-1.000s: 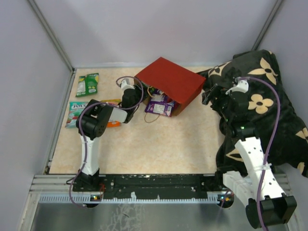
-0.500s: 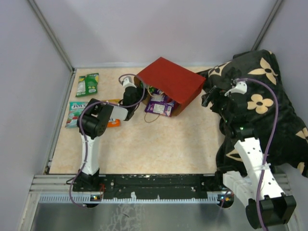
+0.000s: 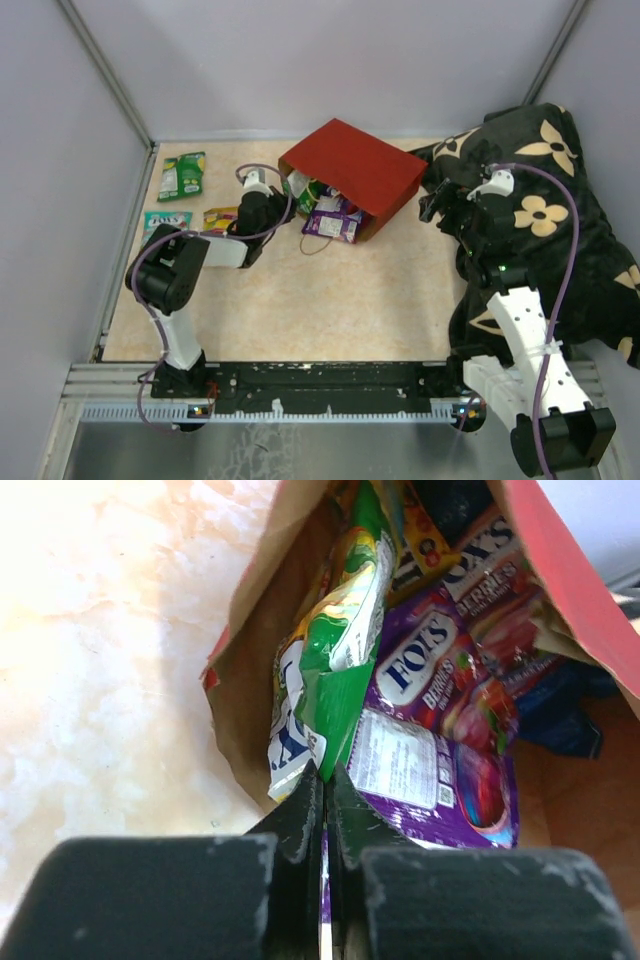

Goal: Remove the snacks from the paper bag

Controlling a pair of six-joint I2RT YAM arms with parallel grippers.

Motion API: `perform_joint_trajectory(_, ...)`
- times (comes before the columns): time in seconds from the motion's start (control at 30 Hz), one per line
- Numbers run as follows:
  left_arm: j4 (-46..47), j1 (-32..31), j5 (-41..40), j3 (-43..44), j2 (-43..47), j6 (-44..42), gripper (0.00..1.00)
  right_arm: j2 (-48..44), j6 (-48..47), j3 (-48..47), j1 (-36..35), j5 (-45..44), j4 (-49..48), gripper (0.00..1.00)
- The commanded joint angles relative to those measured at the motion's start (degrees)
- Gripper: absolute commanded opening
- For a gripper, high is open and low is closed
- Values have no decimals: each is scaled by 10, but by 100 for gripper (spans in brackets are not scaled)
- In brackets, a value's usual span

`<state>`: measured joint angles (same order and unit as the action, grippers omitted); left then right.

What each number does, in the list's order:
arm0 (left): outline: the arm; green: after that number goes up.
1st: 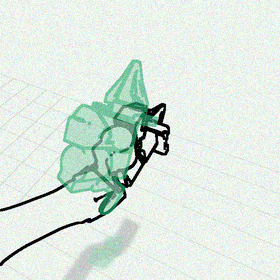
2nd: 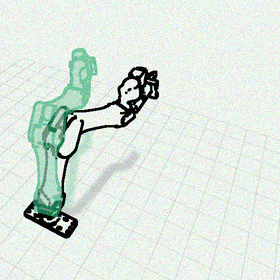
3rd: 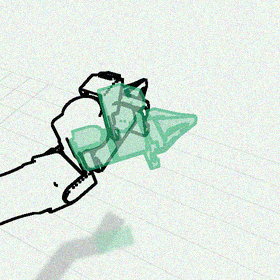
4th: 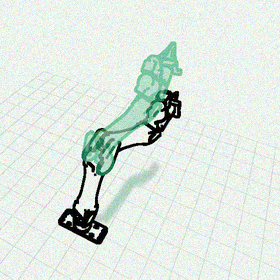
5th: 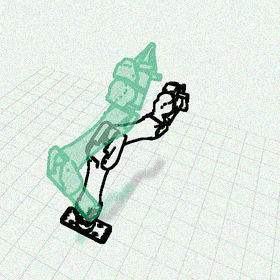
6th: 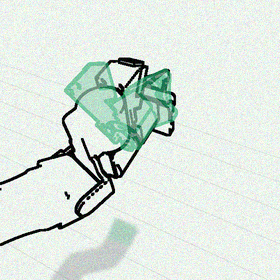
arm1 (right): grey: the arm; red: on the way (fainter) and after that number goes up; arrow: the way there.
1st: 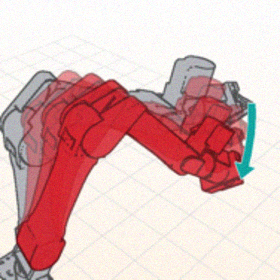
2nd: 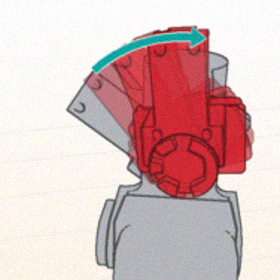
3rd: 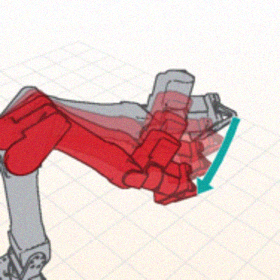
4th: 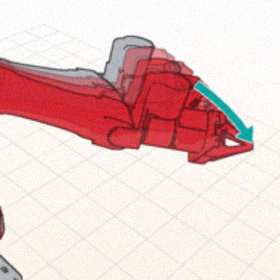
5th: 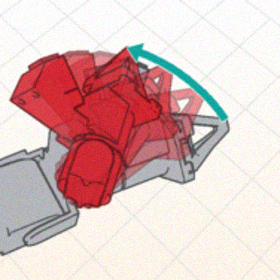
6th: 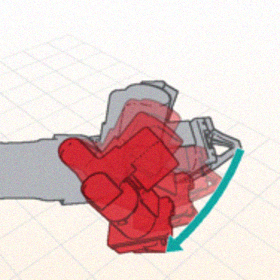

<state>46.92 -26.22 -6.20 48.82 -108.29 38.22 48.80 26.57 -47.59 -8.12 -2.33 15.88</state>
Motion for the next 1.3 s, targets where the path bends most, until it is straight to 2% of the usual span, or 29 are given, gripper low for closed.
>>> perform_joint_trajectory(0.0,-10,-1,86,-17,61,-33,0,-14,-3,-3,1,-1,-26,89)
perform_joint_trajectory(0.2,-66,-1,131,-81,177,-52,0,-6,4,0,0,12,-32,89)
perform_joint_trajectory(0.37,-220,3,139,-92,331,-95,0,-7,4,5,1,10,-38,89)
perform_joint_trajectory(0.53,-363,4,44,-75,475,-106,0,3,20,15,1,30,-61,89)
perform_joint_trajectory(0.67,-452,14,-25,-24,528,-120,0,13,35,19,0,46,-76,89)
perform_joint_trajectory(0.8,-513,44,-81,35,513,-126,0,13,42,24,0,53,-81,89)
perform_joint_trajectory(0.97,-484,146,40,62,450,-89,0,7,38,19,0,58,-71,89)
perform_joint_trajectory(1.13,-405,191,87,116,322,-77,0,-8,21,23,1,51,-59,90)
perform_joint_trajectory(1.27,-314,236,156,165,200,-15,0,2,16,27,0,53,-66,90)
